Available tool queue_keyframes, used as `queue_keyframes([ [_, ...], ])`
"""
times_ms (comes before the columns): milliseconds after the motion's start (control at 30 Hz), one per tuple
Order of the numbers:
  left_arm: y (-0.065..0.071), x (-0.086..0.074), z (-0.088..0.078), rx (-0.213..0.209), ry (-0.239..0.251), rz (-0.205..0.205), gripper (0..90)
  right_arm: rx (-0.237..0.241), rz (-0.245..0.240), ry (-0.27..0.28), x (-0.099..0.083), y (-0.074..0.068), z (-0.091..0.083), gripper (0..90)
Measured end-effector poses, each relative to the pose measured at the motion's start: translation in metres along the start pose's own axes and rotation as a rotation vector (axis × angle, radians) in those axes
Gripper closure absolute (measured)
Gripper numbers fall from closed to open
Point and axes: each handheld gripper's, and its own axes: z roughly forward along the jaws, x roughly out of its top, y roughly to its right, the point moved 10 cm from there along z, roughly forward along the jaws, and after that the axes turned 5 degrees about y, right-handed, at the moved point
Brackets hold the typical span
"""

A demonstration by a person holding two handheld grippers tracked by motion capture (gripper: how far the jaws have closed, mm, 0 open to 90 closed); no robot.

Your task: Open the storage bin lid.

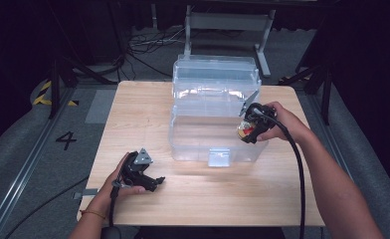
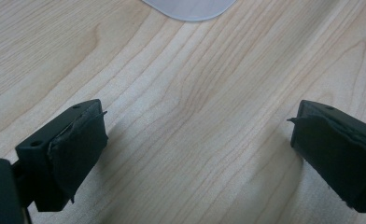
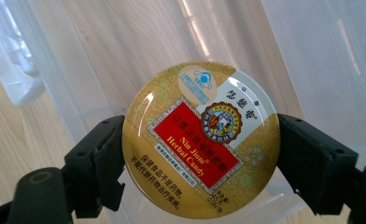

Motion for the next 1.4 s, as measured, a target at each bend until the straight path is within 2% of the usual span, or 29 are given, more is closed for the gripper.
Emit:
queue_keyframes([
  [333,0.0,-0.001,-0.001,0.001,0.003,0.0,4.3,0.036,-0.055,-0.015,-0.003,0.002,0.009,20.4],
  [367,0.0,-0.001,-0.001,0.0,0.003,-0.001,4.3,0.032,-0.074,-0.006,-0.002,0.003,0.011,20.4],
  [567,0.0,-0.001,-0.001,0.001,0.004,-0.001,4.3,0.044,-0.085,-0.04,-0.013,-0.001,0.013,20.4],
  [867,0.0,-0.001,-0.001,0.0,0.004,-0.001,4.3,0.037,-0.048,-0.05,-0.023,0.001,0.012,20.3],
  [1067,0.0,-0.001,-0.001,0.0,0.004,-0.001,4.3,0.034,-0.021,-0.03,-0.027,0.003,0.011,20.2],
  [1233,0.0,-0.001,-0.001,0.0,0.004,0.0,4.3,0.017,-0.011,-0.031,-0.031,0.006,0.013,20.1],
  [1400,0.0,-0.001,-0.001,0.001,0.004,-0.001,4.3,0.024,-0.007,-0.016,-0.031,0.004,0.013,22.1],
])
